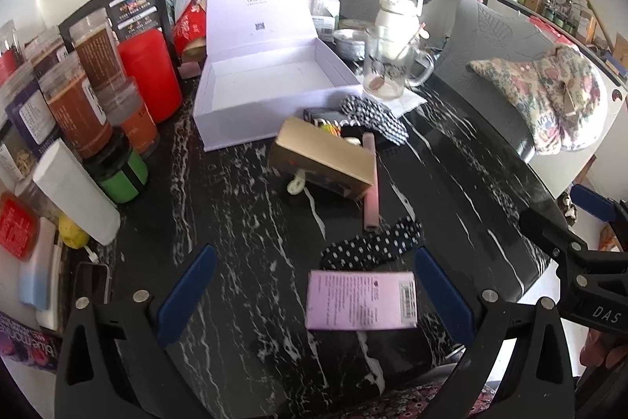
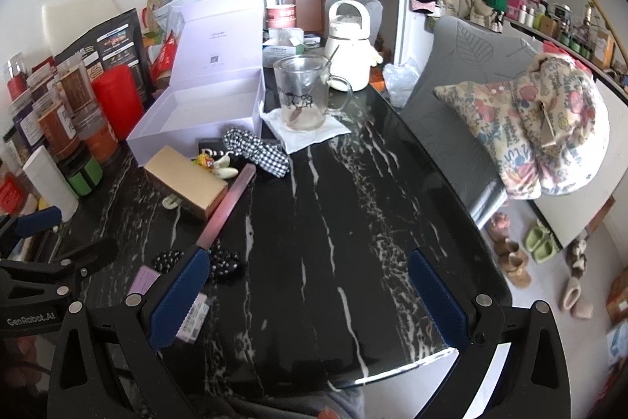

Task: Organize rigid objects
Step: 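Grasp the purple card box with the left gripper while the right gripper grasps the polka-dot scrunchie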

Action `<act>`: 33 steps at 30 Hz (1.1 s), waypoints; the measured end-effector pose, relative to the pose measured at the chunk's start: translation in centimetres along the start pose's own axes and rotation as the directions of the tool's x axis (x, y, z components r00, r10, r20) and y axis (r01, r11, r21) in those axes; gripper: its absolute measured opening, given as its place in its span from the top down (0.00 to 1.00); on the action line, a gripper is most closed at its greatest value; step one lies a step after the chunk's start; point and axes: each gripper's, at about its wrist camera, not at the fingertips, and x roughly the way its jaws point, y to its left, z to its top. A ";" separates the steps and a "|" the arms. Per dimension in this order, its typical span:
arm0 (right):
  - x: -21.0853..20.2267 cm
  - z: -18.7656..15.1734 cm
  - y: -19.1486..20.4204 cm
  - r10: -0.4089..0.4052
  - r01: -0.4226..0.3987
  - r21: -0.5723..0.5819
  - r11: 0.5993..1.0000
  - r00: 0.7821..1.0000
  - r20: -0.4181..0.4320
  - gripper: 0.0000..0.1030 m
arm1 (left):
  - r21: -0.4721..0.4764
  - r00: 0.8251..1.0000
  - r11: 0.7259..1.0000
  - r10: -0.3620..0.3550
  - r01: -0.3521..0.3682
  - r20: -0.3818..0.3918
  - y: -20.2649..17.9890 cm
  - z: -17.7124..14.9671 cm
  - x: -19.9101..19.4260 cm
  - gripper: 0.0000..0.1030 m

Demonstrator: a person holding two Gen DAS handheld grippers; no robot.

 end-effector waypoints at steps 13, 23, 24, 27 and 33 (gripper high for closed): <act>1.9 -2.7 -1.0 0.075 -0.075 -0.009 0.997 0.995 -0.067 0.00 | -0.065 0.987 0.989 -0.136 0.131 -0.088 -0.4 -2.7 3.2 0.00; 4.3 -3.6 -2.1 0.097 -0.099 -0.010 0.995 0.988 -0.122 0.00 | -0.052 0.972 0.992 -0.125 0.117 -0.197 -1.6 -3.6 7.0 0.00; 4.5 -3.6 -2.2 0.098 -0.100 -0.011 0.995 0.987 -0.125 0.00 | -0.051 0.971 0.992 -0.124 0.116 -0.207 -1.6 -3.6 7.3 0.00; 5.2 -3.5 -2.5 0.104 -0.107 -0.011 0.994 0.985 -0.136 0.00 | -0.029 0.973 0.996 -0.092 0.088 -0.213 -1.7 -3.6 7.9 0.00; 6.3 -2.9 -2.2 0.114 -0.117 -0.014 0.993 0.983 -0.147 0.00 | -0.006 0.979 0.996 -0.093 0.093 -0.183 -1.4 -3.7 7.9 0.05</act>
